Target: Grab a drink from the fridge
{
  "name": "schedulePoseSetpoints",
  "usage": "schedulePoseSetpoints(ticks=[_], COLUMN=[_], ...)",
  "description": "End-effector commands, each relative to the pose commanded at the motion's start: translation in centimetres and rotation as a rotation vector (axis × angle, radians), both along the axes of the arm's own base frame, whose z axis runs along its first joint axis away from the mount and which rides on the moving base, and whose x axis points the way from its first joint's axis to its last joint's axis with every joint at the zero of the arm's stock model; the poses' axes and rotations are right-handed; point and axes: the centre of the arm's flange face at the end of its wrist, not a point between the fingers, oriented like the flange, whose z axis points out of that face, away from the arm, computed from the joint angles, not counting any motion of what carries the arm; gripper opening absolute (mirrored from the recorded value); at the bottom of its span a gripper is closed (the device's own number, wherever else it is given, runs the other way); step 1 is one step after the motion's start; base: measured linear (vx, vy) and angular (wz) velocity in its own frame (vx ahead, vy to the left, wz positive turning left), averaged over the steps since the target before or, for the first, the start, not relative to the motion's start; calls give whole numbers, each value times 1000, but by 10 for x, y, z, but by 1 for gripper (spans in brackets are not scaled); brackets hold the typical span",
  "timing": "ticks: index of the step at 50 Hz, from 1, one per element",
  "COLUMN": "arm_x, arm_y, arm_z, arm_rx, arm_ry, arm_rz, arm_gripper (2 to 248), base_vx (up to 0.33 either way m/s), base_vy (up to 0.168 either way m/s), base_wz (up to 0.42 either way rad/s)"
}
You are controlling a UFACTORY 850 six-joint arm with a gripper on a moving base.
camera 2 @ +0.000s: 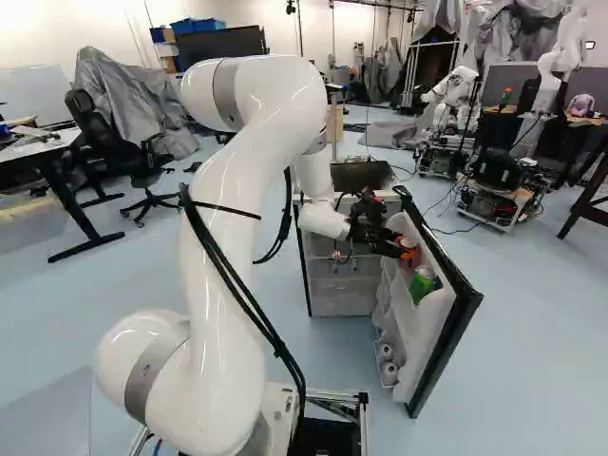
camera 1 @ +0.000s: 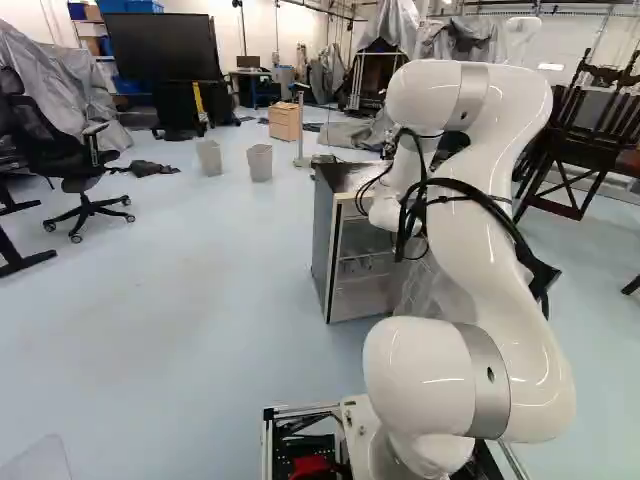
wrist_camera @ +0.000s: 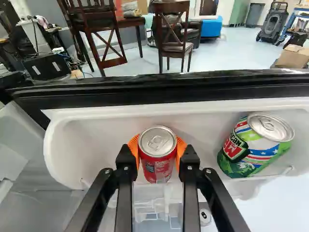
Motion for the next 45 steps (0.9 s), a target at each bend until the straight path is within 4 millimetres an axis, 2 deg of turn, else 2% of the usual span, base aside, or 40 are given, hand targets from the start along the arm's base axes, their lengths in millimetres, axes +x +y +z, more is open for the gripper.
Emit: schedulePoseSetpoints(ticks=[19, 45], arm_x=[-12, -47], arm_y=[17, 62], arm_z=[10, 29], arm_rx=[-93, -261], arm_ry=[20, 61], arm_rz=[23, 110], arm_gripper=[95, 95], base_vx=[0, 0], base_vy=[0, 0], base_wz=[0, 0])
